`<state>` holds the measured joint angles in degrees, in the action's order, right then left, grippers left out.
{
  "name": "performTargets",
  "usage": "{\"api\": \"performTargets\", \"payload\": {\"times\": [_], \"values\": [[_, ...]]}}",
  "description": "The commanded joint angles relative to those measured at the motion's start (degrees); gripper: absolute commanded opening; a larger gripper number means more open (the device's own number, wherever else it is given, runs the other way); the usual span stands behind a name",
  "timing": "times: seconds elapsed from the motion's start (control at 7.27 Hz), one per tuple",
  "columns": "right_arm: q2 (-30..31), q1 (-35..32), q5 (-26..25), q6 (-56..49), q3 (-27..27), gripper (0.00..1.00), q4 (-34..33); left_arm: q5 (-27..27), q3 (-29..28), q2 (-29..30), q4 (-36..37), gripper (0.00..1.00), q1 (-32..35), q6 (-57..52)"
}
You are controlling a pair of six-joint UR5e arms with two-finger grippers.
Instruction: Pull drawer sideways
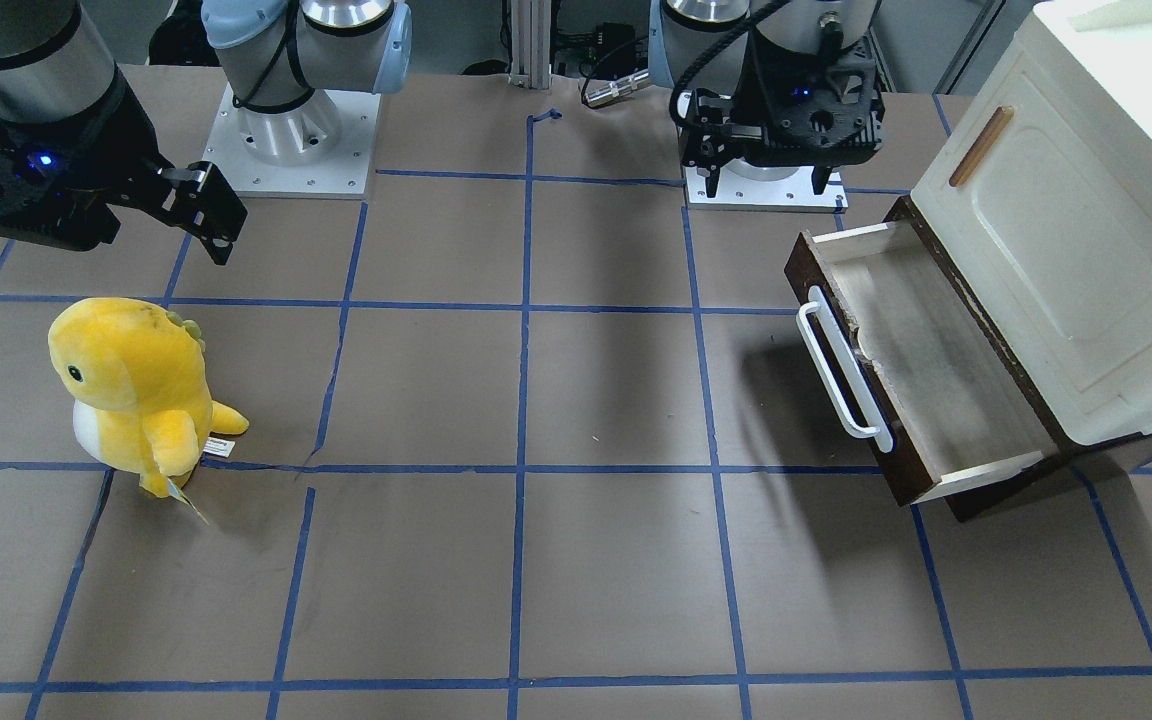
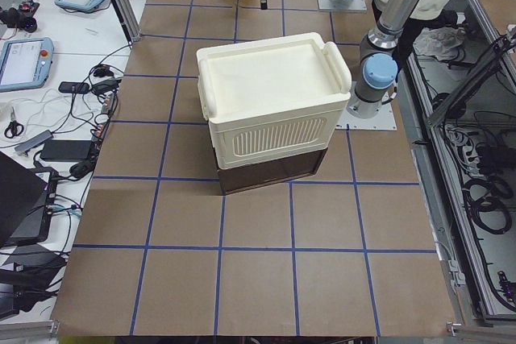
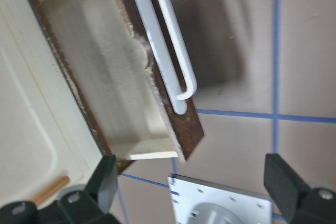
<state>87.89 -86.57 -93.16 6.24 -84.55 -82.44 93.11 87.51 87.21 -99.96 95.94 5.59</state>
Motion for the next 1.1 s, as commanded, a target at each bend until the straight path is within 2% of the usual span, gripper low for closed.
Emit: {"api": "performTargets", "payload": {"times": [0.0,0.14,0.96], "values": [[0.0,0.1,0.0,0.0,0.0,1.00,0.0,-6.6,0.2,-0.8,2.4,1.00,-4.2,-2.8],[0.0,0.1,0.0,0.0,0.0,1.00,0.0,-8.7,0.2,-0.6,4.5,1.00,-5.3,-2.9],[0.0,0.0,0.0,0.0,0.0,1.00,0.0,-7.1,-0.2,-1.1,4.5,1.00,-5.5,-5.7]]}}
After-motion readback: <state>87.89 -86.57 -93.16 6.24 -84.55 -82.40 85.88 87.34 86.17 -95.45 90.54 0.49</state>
